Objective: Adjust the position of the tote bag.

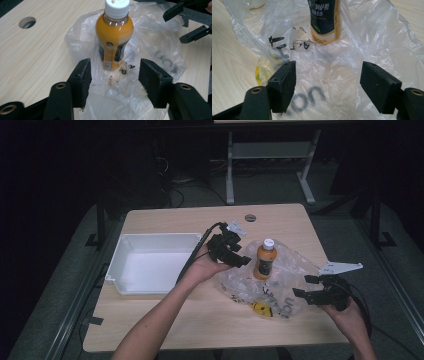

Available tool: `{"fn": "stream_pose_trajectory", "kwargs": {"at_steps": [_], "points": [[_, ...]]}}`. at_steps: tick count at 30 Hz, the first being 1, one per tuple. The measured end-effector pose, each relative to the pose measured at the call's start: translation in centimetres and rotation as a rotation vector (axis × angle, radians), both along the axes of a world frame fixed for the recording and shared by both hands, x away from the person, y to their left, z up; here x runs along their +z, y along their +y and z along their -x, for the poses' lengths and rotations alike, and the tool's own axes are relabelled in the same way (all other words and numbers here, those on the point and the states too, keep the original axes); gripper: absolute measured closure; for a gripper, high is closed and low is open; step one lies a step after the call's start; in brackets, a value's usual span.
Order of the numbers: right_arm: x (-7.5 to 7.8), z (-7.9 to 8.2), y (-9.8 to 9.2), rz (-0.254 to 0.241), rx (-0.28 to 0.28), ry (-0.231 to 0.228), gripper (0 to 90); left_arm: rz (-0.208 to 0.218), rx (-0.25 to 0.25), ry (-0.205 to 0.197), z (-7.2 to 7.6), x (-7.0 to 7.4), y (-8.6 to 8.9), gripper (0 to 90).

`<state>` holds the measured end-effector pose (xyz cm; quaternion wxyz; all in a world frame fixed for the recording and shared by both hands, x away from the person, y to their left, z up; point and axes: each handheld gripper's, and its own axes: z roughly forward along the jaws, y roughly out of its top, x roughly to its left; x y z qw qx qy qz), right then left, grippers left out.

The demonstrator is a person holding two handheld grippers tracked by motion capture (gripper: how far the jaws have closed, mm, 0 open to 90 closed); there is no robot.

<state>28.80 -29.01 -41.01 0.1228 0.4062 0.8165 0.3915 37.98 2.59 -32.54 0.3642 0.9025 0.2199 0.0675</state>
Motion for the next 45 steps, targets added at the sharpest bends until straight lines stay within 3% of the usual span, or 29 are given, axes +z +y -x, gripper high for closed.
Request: {"fn": "stream_pose_trajectory", "kwargs": {"at_steps": [15, 23, 30, 38, 45], "points": [[-0.1, -0.1, -0.4, -0.006, -0.007, -0.002, 26.2, -0.018, -0.068, 0.004, -2.0, 1.2, -2.5, 39.0], [-0.1, -0.2, -0.2, -0.003, -0.003, 0.001, 25.4, -0.05, -0.093, 0.007, -2.9, 1.2, -4.0, 38.1], [0.2, -0.1, -0.3, 0.005, -0.006, -0.024, 24.4, -0.088, -0.128, 0.009, -3.5, 1.5, -5.3, 37.6], [0.2, -0.1, -0.2, 0.004, -0.004, -0.011, 23.7, -0.104, -0.127, 0.012, -4.0, 1.2, -6.8, 38.7], [0.4, 0.0, -0.3, -0.002, -0.016, -0.03, 23.0, -0.126, -0.135, -0.003, -4.3, 1.5, -7.6, 43.4]]}}
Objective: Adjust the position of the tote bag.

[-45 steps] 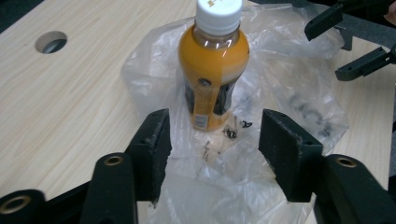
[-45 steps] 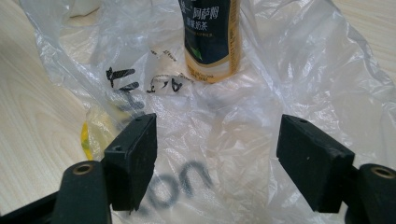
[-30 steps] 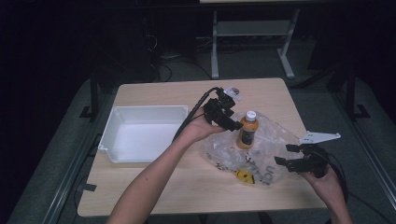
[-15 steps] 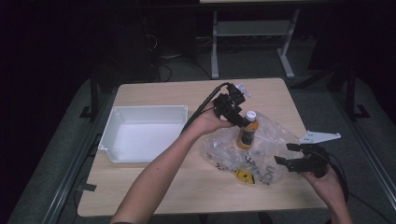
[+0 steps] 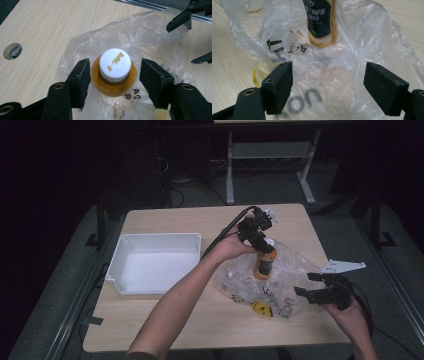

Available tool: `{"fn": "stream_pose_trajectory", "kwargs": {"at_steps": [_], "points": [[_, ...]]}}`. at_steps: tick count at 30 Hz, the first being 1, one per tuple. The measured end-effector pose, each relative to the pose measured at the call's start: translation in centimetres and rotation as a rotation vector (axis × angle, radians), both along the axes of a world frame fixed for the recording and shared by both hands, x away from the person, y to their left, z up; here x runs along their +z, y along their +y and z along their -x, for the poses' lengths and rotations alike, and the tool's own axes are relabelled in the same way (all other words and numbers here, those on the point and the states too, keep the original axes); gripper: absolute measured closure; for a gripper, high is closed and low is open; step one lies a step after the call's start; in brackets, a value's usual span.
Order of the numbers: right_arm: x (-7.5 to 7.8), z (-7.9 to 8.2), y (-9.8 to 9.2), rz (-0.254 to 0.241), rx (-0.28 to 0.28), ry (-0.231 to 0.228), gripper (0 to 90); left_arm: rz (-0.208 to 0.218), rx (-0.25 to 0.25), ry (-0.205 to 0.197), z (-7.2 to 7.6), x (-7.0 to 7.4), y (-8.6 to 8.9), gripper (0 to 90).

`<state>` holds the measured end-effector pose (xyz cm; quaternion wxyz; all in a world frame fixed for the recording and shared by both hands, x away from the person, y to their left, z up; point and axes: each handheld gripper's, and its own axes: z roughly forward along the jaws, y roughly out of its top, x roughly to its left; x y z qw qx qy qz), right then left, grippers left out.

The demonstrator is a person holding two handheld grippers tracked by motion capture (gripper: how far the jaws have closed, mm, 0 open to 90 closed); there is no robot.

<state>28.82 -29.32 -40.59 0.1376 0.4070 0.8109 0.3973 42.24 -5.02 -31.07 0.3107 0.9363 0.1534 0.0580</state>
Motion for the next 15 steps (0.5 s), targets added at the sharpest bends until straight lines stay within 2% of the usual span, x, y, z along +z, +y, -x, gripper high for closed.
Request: {"fn": "stream_pose_trajectory", "kwargs": {"at_steps": [9, 15], "points": [[0.11, 0.01, -0.13, -0.006, 0.002, -0.011, 22.9, -0.02, -0.013, 0.014, -0.24, -0.46, -0.74, 50.1], [0.13, 0.06, -0.05, -0.004, 0.003, -0.019, 23.0, -0.049, -0.031, -0.011, -0.38, -0.43, -1.01, 57.3]]}}
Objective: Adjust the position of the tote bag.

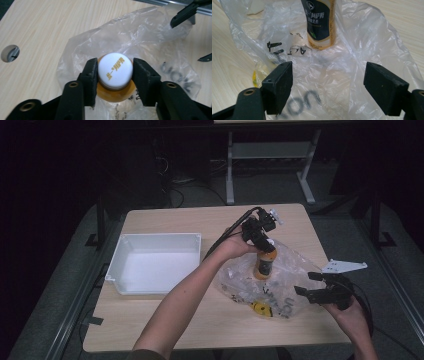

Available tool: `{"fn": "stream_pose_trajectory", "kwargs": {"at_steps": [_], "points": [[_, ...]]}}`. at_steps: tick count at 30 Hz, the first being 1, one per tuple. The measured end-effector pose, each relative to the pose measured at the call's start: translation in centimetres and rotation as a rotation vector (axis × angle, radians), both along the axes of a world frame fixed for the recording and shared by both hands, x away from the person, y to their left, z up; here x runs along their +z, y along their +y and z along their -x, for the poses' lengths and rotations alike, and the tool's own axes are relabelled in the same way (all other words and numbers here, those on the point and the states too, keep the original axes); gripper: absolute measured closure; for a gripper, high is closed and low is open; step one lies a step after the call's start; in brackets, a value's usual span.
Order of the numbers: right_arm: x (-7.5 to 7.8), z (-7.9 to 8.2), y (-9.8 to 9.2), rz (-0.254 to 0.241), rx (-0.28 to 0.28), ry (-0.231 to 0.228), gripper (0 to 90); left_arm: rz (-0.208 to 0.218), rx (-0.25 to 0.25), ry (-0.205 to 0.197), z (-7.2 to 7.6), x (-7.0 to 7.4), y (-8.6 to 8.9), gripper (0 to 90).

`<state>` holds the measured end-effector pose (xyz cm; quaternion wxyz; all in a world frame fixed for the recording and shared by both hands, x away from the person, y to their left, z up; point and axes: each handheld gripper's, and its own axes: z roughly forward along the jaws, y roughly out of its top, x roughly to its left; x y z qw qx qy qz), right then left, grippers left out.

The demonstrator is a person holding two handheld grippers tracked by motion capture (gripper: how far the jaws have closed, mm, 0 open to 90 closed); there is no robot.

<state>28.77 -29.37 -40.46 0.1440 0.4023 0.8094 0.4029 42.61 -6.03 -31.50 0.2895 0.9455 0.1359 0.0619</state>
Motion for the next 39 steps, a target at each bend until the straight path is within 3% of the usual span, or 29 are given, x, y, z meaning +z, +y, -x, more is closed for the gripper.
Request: {"fn": "stream_pose_trajectory", "kwargs": {"at_steps": [20, 39], "points": [[-0.07, 0.06, -0.05, 0.003, -0.004, -0.006, 23.3, -0.006, -0.009, 0.046, -0.59, 0.01, -0.09, 58.7], [-0.15, 0.07, -0.35, -0.003, -0.007, -0.002, 23.3, -0.007, 0.02, 0.049, -0.51, 0.03, -0.25, 58.9]]}}
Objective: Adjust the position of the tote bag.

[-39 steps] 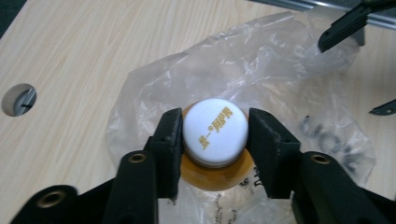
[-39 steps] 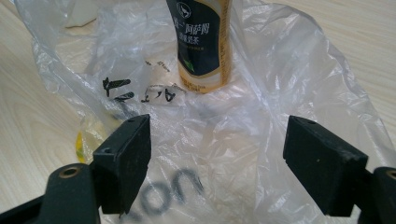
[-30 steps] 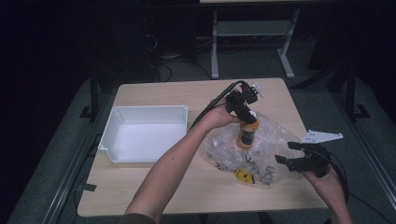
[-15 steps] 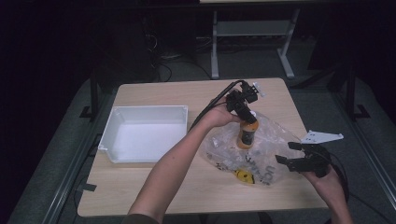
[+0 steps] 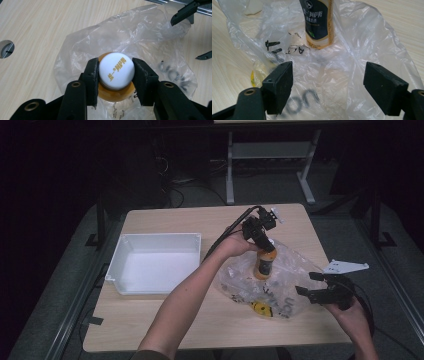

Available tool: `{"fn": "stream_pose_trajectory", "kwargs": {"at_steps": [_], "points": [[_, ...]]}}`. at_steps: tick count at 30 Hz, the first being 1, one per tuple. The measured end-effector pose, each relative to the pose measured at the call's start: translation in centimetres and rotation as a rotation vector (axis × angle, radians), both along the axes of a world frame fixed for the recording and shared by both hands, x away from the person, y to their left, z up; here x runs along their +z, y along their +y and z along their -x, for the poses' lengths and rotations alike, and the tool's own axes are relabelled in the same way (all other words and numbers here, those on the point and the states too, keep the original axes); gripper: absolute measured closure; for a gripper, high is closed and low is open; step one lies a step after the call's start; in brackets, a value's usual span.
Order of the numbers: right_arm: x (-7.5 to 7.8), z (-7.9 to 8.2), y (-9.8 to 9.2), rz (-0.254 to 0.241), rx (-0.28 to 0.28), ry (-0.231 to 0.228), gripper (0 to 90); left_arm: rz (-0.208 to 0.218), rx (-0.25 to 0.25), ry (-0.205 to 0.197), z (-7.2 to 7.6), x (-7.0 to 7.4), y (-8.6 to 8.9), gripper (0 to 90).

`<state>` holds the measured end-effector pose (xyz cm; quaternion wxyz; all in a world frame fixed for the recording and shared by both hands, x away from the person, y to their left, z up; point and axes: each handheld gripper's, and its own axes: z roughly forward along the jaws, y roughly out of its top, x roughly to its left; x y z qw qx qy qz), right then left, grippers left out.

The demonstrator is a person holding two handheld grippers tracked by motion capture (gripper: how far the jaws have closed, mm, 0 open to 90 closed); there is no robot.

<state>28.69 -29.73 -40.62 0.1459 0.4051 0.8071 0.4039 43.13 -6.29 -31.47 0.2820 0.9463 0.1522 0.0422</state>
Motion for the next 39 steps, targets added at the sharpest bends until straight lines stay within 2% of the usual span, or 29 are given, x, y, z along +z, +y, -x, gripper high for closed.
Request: {"fn": "stream_pose_trajectory", "kwargs": {"at_steps": [15, 19, 24, 30, 33, 39], "points": [[0.0, 0.0, -0.3, -0.006, -0.008, -0.003, 22.5, -0.017, 0.033, 0.011, 0.1, 0.2, -0.3, 59.0], [-0.1, -0.1, -0.2, -0.005, -0.009, 0.0, 22.1, -0.004, 0.058, 0.007, 0.3, 0.1, -0.2, 59.0], [-0.1, -0.2, -0.3, -0.01, -0.014, 0.003, 22.1, -0.009, 0.067, 0.008, 0.2, 0.1, -0.2, 59.0], [-0.1, -0.3, -0.5, -0.012, -0.019, 0.004, 22.1, 0.013, 0.08, 0.006, 0.1, 0.5, -0.1, 59.1], [-0.1, -0.2, -0.4, -0.014, -0.019, 0.009, 22.1, 0.002, 0.072, -0.001, 0.3, 0.9, -0.2, 59.1], [0.0, -0.2, -0.4, -0.013, -0.019, 0.005, 22.3, 0.039, 0.06, -0.035, 1.1, 3.5, 0.0, 59.1]]}}
